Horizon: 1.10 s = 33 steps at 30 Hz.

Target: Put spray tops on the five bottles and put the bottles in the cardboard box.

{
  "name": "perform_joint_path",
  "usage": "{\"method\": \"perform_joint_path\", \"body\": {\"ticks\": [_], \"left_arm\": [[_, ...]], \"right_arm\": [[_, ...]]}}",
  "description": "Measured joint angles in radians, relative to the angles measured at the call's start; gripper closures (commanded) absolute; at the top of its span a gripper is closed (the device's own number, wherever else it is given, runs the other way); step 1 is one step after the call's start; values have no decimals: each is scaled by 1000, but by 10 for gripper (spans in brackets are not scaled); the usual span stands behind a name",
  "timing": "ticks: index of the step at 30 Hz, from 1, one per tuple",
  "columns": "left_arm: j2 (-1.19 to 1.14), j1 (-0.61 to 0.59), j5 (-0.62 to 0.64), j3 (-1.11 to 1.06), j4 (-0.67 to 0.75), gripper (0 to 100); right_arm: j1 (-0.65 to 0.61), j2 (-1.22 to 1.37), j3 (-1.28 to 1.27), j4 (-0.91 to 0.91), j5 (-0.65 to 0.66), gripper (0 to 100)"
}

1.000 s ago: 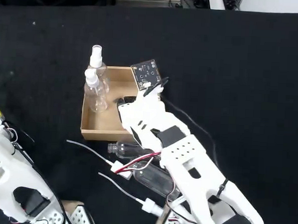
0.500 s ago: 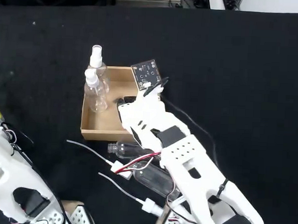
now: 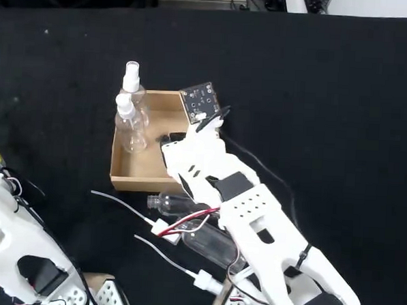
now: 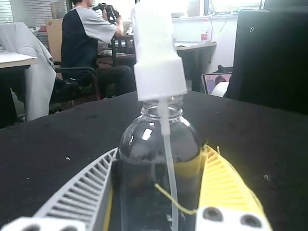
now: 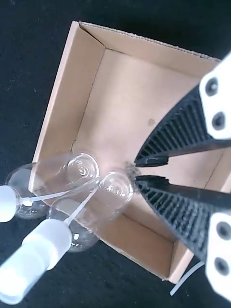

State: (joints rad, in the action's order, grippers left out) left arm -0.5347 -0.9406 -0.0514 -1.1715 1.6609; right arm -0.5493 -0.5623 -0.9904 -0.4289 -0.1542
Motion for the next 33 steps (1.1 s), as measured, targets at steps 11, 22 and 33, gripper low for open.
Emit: {"method": "perform_joint_path", "body": {"ticks": [11, 22, 33], "left_arm": [[-3, -5, -5, -2, 0, 678], [2, -21, -5, -11, 23, 677], [138, -28, -5, -52, 2, 677]], "right_arm": [[0, 0, 0, 0, 0, 984], [0, 0, 0, 0, 0, 984], [0, 0, 0, 0, 0, 984]]}}
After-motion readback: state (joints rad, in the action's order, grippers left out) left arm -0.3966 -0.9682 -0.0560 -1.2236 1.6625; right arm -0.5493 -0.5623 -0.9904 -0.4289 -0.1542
